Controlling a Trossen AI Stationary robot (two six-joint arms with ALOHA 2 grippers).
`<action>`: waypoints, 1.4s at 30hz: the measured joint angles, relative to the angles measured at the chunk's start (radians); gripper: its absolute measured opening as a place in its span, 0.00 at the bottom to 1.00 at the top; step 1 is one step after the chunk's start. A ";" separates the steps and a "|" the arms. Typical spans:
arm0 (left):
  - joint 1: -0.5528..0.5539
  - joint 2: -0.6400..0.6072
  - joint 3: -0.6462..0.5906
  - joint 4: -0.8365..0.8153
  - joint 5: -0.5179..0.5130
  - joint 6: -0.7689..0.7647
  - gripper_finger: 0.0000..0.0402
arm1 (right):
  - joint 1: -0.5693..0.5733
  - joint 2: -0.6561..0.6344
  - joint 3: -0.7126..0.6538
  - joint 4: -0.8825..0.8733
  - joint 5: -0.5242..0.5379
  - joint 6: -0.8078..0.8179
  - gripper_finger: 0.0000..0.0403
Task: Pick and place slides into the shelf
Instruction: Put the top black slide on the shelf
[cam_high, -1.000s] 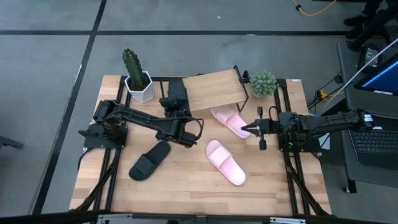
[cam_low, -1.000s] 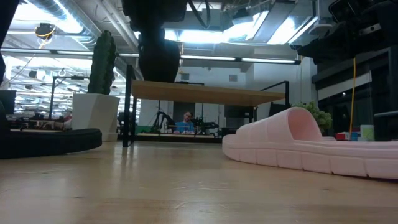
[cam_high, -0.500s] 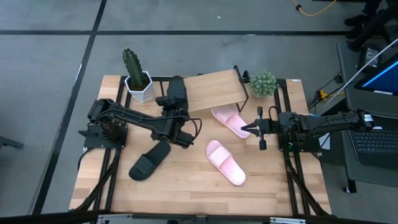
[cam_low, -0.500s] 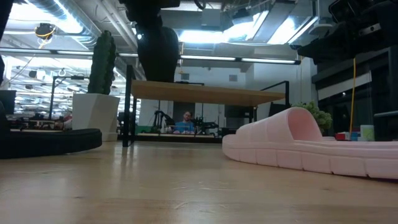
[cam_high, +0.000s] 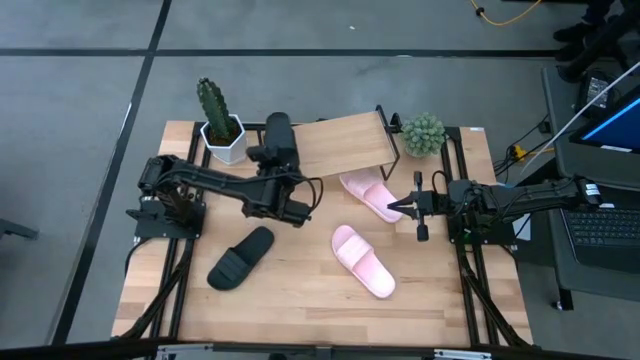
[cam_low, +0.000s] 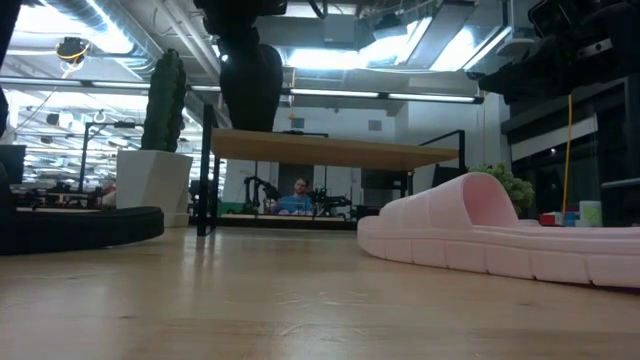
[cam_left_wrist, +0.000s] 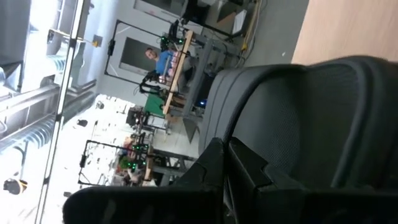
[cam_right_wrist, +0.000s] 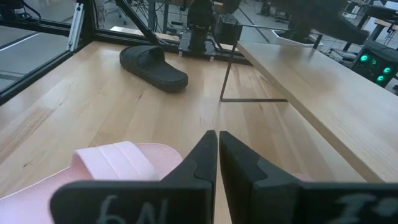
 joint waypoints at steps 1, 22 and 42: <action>0.000 0.000 -0.014 0.000 0.000 -0.011 0.00 | 0.000 0.000 0.000 0.000 0.000 0.000 0.05; 0.001 0.000 -0.181 0.018 -0.003 -0.224 0.00 | 0.000 0.000 0.000 0.002 0.029 -0.002 0.05; 0.001 0.000 -0.180 0.099 0.049 -0.182 0.00 | 0.000 0.000 0.000 0.004 0.053 -0.002 0.05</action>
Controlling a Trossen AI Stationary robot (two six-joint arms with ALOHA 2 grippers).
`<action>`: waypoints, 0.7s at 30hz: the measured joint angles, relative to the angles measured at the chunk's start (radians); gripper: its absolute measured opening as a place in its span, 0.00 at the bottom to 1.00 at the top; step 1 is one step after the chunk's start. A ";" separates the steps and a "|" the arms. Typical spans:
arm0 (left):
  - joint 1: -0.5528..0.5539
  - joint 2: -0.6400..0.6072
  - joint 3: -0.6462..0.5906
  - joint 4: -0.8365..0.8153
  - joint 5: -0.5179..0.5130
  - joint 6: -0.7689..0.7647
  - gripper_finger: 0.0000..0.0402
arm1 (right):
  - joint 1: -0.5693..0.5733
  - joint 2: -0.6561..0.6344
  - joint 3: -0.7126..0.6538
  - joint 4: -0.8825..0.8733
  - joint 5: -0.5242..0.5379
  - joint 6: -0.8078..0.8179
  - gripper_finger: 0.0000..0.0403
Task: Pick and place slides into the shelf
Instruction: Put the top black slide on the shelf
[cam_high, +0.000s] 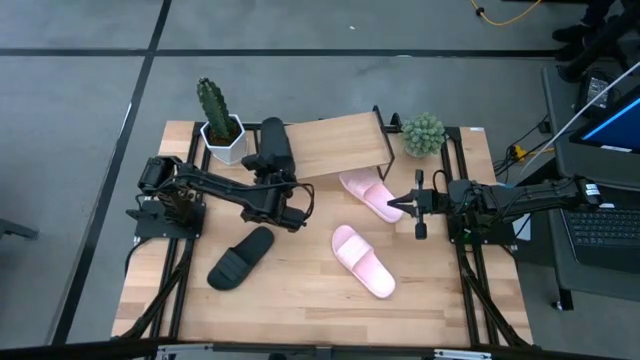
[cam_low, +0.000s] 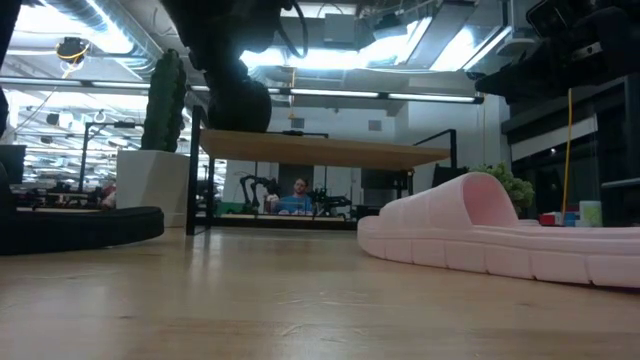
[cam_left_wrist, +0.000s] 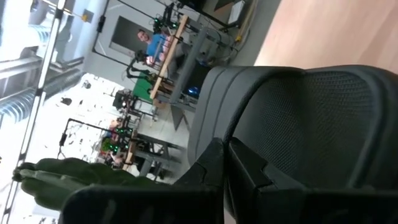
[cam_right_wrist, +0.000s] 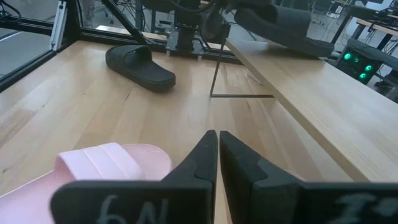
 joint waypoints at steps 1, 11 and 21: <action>0.000 0.000 0.000 -0.001 0.006 0.002 0.00 | 0.000 0.000 0.000 0.000 0.000 0.000 0.05; 0.000 0.000 0.000 -0.003 0.062 0.003 0.00 | 0.000 0.000 0.000 0.000 0.000 0.000 0.05; -0.007 0.000 0.000 0.000 0.131 0.002 0.06 | 0.000 0.000 0.000 0.000 0.000 0.000 0.05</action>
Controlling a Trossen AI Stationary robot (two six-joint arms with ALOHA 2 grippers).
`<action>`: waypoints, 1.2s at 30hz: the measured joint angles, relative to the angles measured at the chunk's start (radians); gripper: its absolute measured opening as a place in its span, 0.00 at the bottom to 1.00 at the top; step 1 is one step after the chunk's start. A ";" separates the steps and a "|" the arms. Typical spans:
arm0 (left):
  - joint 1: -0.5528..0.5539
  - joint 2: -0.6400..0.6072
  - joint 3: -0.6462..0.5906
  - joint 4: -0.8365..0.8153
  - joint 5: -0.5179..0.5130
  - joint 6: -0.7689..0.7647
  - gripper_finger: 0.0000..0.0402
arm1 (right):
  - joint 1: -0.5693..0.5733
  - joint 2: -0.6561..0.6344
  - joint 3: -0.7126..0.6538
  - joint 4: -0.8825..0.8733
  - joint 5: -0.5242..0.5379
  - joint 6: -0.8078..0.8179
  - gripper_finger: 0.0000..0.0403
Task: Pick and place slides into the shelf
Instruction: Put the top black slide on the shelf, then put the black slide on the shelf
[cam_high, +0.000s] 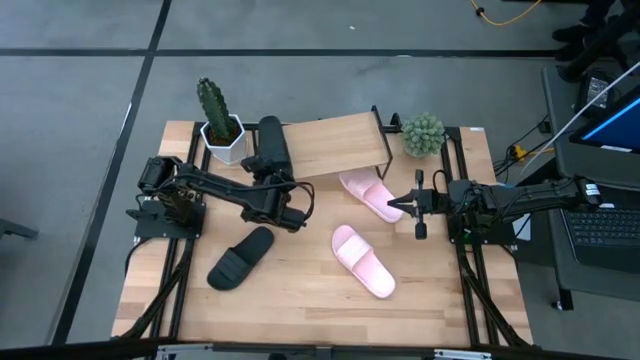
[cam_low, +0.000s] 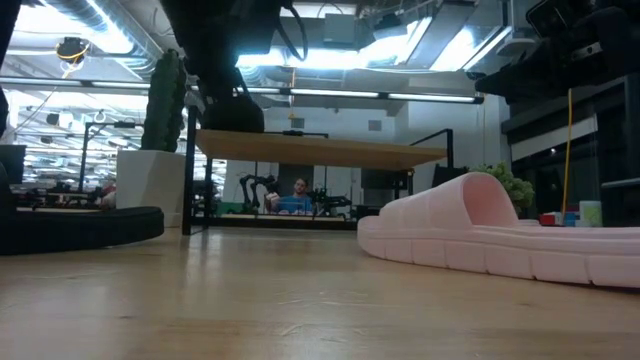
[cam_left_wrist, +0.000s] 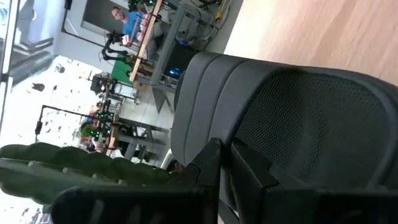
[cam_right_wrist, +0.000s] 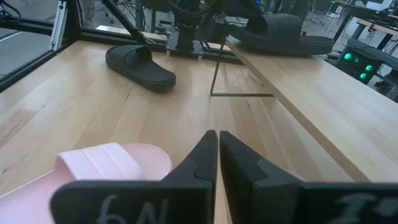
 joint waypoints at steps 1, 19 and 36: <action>-0.001 0.000 0.000 0.003 0.001 0.000 0.07 | 0.000 0.000 0.000 0.000 0.000 0.001 0.05; -0.002 0.000 0.000 0.050 0.012 0.000 0.28 | 0.000 0.000 0.000 0.000 0.000 0.003 0.05; -0.039 0.000 0.123 0.038 0.048 0.108 0.35 | 0.000 0.000 0.000 0.000 -0.001 0.003 0.05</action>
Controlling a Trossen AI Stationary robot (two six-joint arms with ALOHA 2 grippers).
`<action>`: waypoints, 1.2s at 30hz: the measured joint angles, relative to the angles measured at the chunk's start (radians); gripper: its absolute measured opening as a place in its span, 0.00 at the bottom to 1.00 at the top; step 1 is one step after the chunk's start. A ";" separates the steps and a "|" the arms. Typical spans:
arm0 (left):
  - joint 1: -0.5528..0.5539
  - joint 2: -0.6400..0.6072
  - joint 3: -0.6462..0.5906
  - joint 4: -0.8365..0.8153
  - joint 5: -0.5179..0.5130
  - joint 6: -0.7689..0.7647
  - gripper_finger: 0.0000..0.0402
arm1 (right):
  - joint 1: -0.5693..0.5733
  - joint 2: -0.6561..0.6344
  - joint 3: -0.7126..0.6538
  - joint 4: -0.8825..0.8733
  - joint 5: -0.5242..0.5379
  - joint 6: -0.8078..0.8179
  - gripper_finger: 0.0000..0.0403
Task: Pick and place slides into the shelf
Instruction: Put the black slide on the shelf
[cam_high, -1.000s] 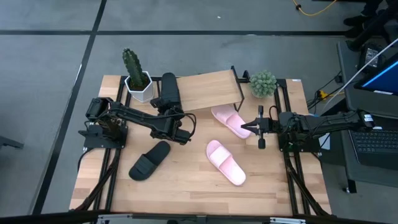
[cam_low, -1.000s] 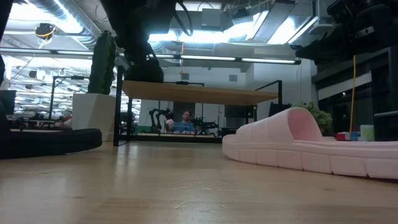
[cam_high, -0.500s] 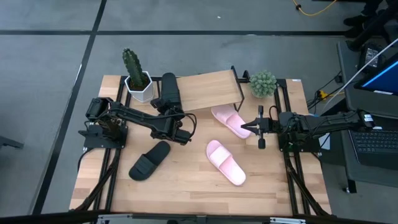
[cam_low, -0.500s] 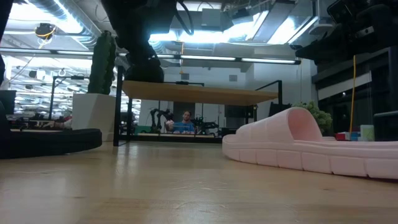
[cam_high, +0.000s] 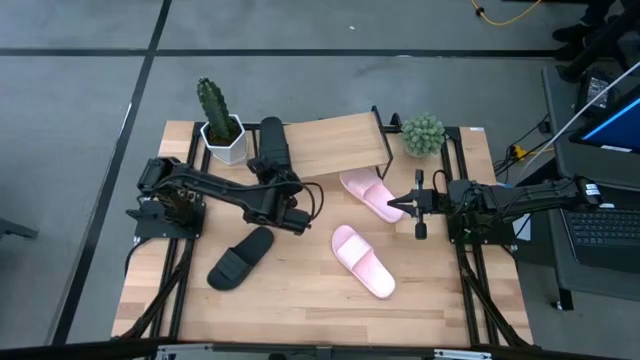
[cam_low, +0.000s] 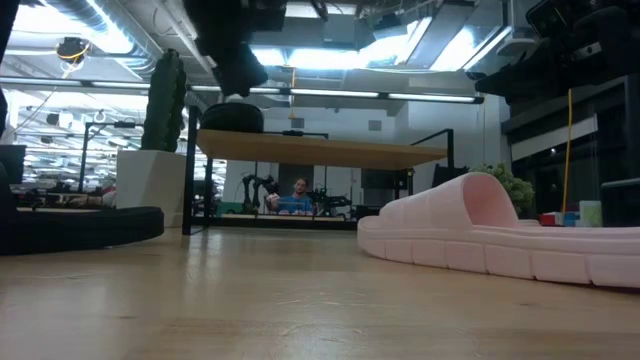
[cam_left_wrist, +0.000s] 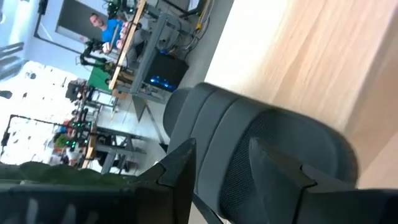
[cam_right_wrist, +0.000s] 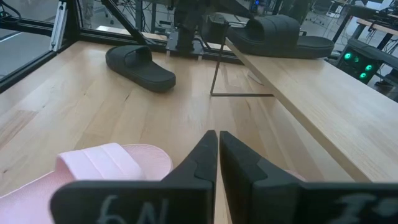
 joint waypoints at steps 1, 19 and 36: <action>-0.007 0.000 0.011 -0.003 0.002 0.007 0.35 | 0.000 0.000 0.000 0.000 0.000 0.000 0.05; -0.186 0.000 0.235 -0.069 0.242 0.071 0.35 | 0.000 0.000 0.000 0.000 0.000 -0.001 0.05; -0.416 0.000 0.250 -0.068 0.491 -0.110 0.35 | 0.000 0.000 0.000 0.001 0.000 -0.007 0.05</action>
